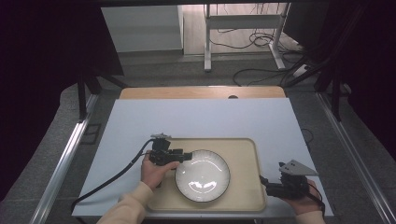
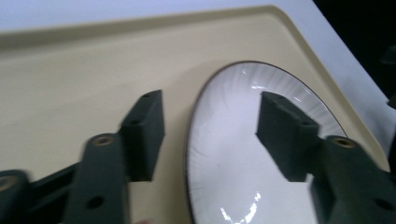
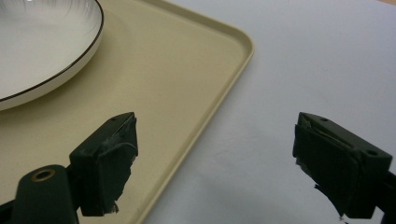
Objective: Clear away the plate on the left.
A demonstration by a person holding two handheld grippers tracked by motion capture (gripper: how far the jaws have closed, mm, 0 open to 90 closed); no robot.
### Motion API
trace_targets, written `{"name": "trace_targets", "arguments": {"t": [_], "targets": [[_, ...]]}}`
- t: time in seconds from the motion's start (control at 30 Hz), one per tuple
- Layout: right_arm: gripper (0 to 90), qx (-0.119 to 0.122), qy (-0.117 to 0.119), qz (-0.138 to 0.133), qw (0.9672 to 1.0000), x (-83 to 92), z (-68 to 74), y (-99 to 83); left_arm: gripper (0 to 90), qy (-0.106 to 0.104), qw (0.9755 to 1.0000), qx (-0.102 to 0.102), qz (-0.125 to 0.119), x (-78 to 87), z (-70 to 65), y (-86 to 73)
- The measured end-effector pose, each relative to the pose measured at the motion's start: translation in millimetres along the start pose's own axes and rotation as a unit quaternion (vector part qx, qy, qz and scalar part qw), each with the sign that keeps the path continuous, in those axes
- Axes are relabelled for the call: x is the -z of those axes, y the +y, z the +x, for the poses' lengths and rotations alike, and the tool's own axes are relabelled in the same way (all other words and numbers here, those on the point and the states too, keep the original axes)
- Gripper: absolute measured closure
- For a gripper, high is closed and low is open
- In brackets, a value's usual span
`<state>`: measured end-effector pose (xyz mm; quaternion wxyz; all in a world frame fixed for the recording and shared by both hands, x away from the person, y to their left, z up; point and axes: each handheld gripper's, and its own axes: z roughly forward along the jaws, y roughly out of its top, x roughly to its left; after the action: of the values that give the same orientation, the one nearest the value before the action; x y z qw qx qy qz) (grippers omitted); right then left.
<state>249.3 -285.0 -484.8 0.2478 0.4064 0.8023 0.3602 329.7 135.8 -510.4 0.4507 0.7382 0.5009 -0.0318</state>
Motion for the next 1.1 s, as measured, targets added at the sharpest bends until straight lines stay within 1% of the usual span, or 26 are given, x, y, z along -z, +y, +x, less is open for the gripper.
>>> {"name": "trace_targets", "arguments": {"t": [0.1,0.2,0.3,0.4,0.5,0.7,0.9,0.97,1.07,1.1], "targets": [[14.4,0.000,0.000,0.000,1.0000,0.1,0.1,0.0,35.5,0.007,0.9998,-0.019,-0.005,8.4,-1.7,2.5],[14.4,0.000,0.000,0.000,1.0000,-0.3,0.1,0.1,34.1,0.004,0.9993,-0.035,-0.010,15.2,-3.8,3.8],[14.4,0.001,0.000,0.000,1.0000,-0.1,0.3,0.2,31.8,0.003,0.9987,-0.050,-0.008,19.6,-6.3,2.7],[14.4,0.000,-0.001,0.000,1.0000,0.3,0.2,0.2,31.2,0.008,0.9979,-0.063,-0.010,25.2,-9.4,1.8],[14.4,0.000,-0.001,-0.001,1.0000,0.9,0.0,0.2,30.8,0.013,0.9966,-0.079,-0.017,35.4,-12.4,1.1],[14.4,-0.001,-0.001,-0.002,1.0000,1.8,-0.7,-0.3,30.3,0.027,0.9955,-0.085,-0.032,65.7,-10.9,-8.7],[14.4,0.000,-0.001,-0.002,1.0000,1.9,-0.6,-0.3,30.1,0.059,0.9932,-0.092,-0.042,95.3,-1.9,-24.3],[14.4,0.001,0.000,-0.001,1.0000,1.5,-0.6,-0.4,29.5,0.075,0.9913,-0.101,-0.040,103.7,-0.4,-29.1],[14.4,0.001,0.000,-0.001,1.0000,1.4,-0.4,-0.4,29.4,0.076,0.9916,-0.096,-0.042,114.5,3.2,-37.2],[14.4,0.001,0.000,-0.001,1.0000,1.5,-0.4,-0.4,29.2,0.082,0.9910,-0.097,-0.041,116.6,3.8,-39.9]]}}
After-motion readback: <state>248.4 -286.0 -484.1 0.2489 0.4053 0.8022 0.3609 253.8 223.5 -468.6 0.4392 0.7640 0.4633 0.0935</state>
